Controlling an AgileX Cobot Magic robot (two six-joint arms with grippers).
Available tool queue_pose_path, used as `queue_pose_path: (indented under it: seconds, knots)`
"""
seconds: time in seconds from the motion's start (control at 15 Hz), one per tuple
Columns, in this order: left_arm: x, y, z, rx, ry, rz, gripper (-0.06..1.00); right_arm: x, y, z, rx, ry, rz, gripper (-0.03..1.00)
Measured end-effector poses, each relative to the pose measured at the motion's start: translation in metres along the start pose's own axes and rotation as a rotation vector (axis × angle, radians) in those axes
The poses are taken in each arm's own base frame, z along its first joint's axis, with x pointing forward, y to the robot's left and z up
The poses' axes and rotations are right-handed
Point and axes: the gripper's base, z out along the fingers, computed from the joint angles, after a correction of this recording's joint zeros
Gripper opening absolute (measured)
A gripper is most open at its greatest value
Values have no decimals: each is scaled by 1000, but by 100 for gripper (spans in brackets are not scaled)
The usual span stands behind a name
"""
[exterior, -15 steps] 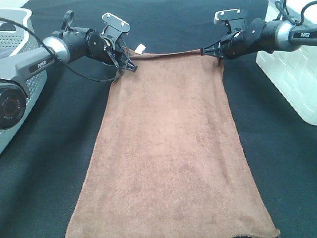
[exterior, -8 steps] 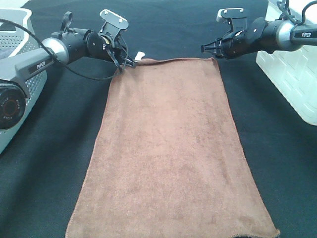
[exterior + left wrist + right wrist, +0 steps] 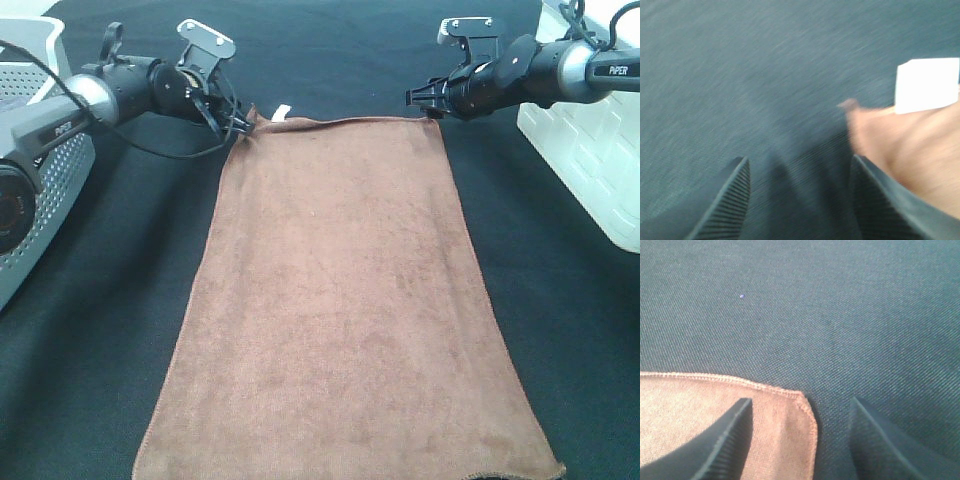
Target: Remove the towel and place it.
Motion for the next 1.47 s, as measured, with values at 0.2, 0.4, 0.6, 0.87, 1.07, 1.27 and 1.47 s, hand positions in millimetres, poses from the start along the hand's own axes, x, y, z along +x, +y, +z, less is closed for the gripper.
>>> queue_pose_path:
  seconds: [0.2, 0.4, 0.6, 0.87, 1.07, 1.27, 1.47]
  knots:
    - [18, -6, 10, 9, 21, -12, 56, 1, 1, 0, -6, 13, 0, 53]
    - [18, -5, 10, 5, 28, 6, 56, 3, 1, 0, -15, 34, 0, 53]
    - [15, -3, 7, -22, 56, 68, 56, 3, 2, 0, -18, 37, 10, 53]
    - [2, 6, -3, -64, 78, 8, 56, 4, 2, 0, -23, 42, 17, 53]
    - [-30, 13, -21, -63, -1, -131, 56, 4, 2, 0, -23, 42, 17, 53]
    - [-51, 9, -32, -5, -67, -278, 56, 4, 2, 0, -23, 42, 17, 53]
    - [-40, 2, -24, 31, -47, -312, 56, 4, 2, 0, -24, 43, 18, 53]
